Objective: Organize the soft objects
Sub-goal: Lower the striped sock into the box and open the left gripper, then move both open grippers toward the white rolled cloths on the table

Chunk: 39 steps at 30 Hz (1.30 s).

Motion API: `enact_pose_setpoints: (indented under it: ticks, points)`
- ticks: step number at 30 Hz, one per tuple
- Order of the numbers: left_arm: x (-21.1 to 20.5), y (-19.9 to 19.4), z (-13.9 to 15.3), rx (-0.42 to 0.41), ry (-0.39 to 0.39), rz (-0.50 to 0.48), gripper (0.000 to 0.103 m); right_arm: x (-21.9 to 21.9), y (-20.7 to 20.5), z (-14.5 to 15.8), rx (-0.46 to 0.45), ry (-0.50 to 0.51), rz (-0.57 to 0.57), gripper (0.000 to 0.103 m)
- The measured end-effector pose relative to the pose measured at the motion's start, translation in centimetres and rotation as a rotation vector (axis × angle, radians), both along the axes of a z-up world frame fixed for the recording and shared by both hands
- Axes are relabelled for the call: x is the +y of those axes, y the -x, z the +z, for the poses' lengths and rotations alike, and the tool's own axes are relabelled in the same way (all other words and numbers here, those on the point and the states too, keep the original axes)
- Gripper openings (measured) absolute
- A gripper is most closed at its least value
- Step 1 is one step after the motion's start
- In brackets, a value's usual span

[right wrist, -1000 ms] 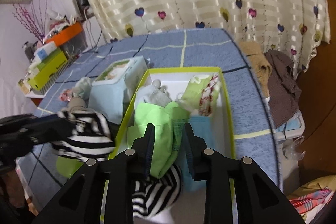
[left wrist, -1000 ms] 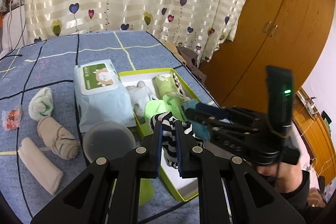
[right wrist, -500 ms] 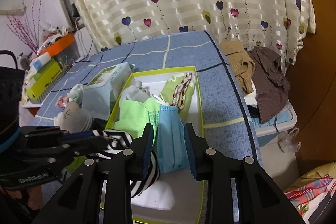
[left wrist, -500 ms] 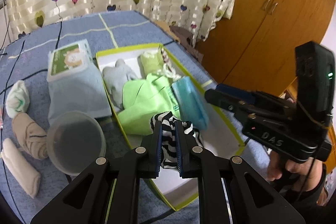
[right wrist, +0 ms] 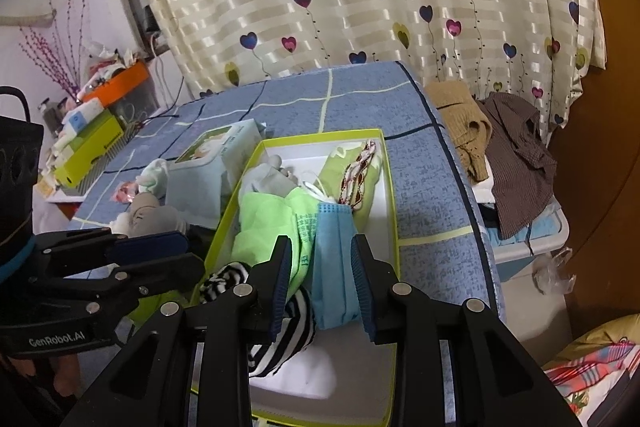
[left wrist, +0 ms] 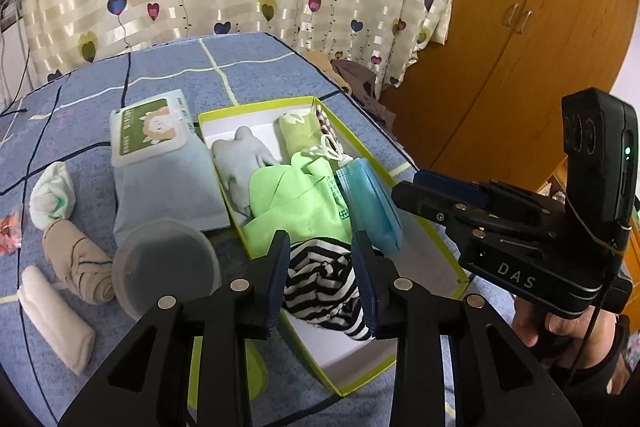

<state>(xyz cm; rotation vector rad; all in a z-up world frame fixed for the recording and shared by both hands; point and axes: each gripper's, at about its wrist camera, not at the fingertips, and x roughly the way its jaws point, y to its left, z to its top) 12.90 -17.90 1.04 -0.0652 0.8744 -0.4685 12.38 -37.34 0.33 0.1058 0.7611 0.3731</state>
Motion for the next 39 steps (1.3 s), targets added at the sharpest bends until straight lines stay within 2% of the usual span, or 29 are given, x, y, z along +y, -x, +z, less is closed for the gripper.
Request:
enact_pose_setpoints:
  ticks: [5, 9, 21, 39]
  points:
    - [0.5, 0.9, 0.9, -0.010, 0.025, -0.003, 0.033, 0.4, 1.1, 0.8, -0.011, 0.011, 0.000, 0.030]
    - [1.0, 2.0, 1.5, -0.023, 0.044, 0.000, 0.033, 1.0, 2.3, 1.5, -0.022, 0.022, -0.001, 0.038]
    - [3.2, 5.4, 3.0, -0.066, 0.071, 0.025, 0.033, 3.2, 6.1, 3.6, -0.053, 0.064, 0.009, 0.048]
    - [6.5, 7.5, 4.2, -0.107, 0.116, 0.047, 0.033, 6.8, 7.7, 4.8, -0.069, 0.100, 0.049, 0.049]
